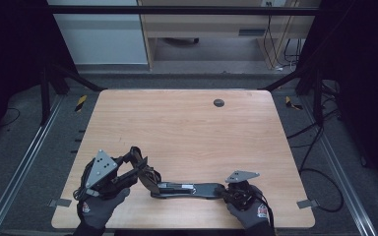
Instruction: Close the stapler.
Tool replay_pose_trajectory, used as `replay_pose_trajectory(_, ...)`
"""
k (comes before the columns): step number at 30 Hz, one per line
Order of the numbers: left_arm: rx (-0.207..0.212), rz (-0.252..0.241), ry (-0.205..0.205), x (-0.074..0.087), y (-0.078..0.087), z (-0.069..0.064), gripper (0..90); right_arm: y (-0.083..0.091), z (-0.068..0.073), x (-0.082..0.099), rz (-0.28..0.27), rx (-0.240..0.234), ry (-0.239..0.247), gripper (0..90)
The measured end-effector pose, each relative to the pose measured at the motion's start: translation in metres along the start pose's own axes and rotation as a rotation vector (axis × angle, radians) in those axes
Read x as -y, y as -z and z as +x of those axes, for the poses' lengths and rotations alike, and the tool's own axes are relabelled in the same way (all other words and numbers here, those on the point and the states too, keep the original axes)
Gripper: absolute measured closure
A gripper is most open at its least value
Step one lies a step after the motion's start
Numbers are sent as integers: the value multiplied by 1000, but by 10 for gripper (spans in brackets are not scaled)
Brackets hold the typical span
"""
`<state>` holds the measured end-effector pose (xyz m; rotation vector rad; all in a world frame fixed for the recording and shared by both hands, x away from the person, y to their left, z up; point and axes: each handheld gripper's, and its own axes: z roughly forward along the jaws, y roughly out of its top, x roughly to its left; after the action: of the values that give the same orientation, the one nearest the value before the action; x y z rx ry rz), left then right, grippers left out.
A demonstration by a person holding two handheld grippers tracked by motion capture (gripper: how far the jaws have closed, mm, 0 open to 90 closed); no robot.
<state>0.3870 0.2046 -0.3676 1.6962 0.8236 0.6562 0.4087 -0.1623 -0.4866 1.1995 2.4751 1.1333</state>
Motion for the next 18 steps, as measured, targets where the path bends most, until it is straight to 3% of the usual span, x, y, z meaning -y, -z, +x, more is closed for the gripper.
replay_pose_trajectory(18,5,6,-49,-5,-9,-13,560,0,0,0,0,0,2,900)
